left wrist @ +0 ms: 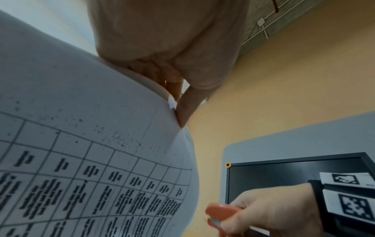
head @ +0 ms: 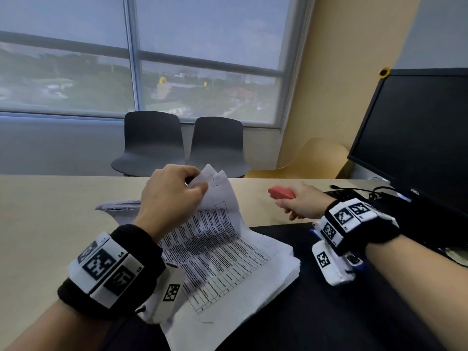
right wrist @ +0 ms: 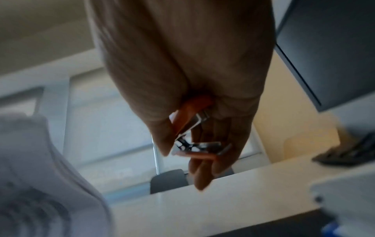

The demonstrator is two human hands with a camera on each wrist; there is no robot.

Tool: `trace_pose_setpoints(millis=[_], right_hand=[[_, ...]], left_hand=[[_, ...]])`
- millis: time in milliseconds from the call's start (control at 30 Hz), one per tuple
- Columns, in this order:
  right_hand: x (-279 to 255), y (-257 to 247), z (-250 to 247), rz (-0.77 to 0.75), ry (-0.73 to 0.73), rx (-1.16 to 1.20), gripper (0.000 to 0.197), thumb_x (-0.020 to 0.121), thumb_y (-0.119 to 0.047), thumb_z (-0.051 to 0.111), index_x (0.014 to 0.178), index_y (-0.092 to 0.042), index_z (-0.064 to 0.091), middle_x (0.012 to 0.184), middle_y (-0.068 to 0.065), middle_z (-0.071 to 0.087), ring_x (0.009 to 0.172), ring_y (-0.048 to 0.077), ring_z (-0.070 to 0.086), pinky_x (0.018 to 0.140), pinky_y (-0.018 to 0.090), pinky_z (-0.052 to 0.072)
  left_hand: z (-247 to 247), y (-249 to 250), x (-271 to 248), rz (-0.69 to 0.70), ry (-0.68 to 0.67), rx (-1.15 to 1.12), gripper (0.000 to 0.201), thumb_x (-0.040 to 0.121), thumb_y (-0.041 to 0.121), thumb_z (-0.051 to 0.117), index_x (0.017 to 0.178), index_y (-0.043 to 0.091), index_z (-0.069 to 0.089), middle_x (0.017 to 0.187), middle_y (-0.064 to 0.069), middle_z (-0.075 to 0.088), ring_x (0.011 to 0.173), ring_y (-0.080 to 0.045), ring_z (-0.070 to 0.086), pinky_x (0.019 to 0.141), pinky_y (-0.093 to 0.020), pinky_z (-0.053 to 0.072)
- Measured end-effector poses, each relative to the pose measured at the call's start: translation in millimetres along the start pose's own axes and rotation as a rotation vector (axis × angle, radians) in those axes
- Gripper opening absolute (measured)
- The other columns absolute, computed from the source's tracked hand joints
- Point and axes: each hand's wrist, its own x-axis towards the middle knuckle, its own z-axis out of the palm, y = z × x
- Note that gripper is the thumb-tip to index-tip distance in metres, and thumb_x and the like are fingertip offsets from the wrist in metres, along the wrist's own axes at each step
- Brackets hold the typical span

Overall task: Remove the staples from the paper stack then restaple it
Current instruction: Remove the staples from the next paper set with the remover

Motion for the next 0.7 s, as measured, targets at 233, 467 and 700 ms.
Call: trace_pose_setpoints(millis=[233, 467, 700], right_hand=[[1, 4, 7, 0.0, -0.259, -0.522, 0.039, 0.087, -0.029, 0.073, 0.124, -0.02, 0.065, 0.106, 0.0, 0.064, 0.099, 0.018, 0.056, 0.081, 0.026, 0.04], [-3, -25, 8, -0.342, 0.131, -0.297, 0.017, 0.086, -0.035, 0.071, 0.094, -0.02, 0.07, 0.093, -0.005, 0.066, 0.088, 0.014, 0.06, 0.081, 0.031, 0.051], [-43, -108, 26, -0.78, 0.491, -0.001, 0.009, 0.083, -0.029, 0.068, 0.08, -0.021, 0.066, 0.072, -0.01, 0.063, 0.068, 0.008, 0.058, 0.063, 0.033, 0.051]], left_hand=[[1, 5, -1, 0.029, -0.022, 0.022, 0.016, 0.092, 0.027, 0.064, 0.093, 0.018, 0.077, 0.082, 0.004, 0.072, 0.072, -0.019, 0.064, 0.064, -0.045, 0.06], [0, 7, -1, 0.045, -0.005, 0.052, 0.017, 0.09, 0.026, 0.064, 0.088, 0.017, 0.077, 0.075, 0.001, 0.072, 0.071, -0.022, 0.064, 0.063, -0.04, 0.058], [0, 10, -5, 0.081, -0.011, 0.045, 0.019, 0.091, 0.027, 0.063, 0.08, 0.016, 0.075, 0.069, -0.002, 0.071, 0.068, -0.023, 0.065, 0.06, -0.039, 0.056]])
